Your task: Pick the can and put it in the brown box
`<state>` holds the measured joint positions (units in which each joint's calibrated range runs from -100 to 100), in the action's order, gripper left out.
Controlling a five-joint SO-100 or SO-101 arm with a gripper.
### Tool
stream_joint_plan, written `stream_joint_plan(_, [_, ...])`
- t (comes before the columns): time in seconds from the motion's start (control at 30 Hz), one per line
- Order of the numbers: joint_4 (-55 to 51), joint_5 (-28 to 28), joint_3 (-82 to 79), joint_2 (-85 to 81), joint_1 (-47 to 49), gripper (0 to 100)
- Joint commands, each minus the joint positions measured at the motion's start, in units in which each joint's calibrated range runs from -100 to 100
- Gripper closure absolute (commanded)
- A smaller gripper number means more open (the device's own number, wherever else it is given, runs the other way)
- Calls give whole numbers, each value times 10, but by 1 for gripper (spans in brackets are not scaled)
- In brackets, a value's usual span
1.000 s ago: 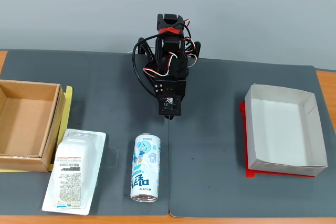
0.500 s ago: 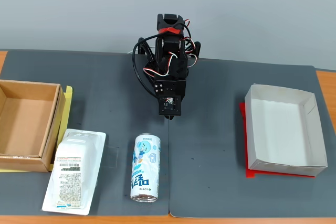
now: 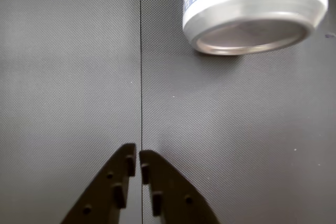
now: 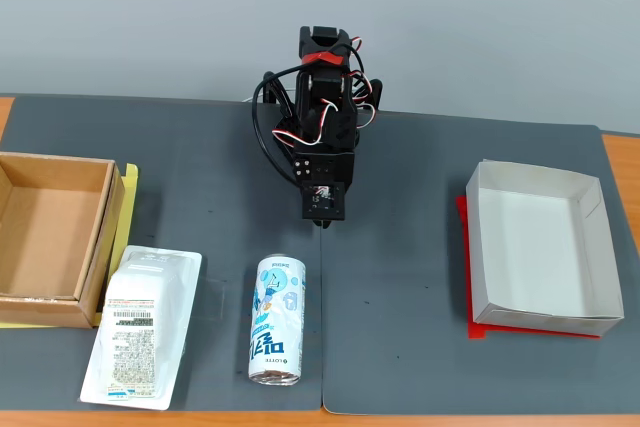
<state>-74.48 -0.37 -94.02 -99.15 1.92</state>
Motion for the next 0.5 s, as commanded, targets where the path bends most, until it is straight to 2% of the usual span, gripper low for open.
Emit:
stream_joint_plan(0.0, [3,3,34,5,-5,99])
stream_joint_plan(0.2, [101,3,78,29,-5,99])
stream_joint_plan(0.47, [139,3,222,212,0,99])
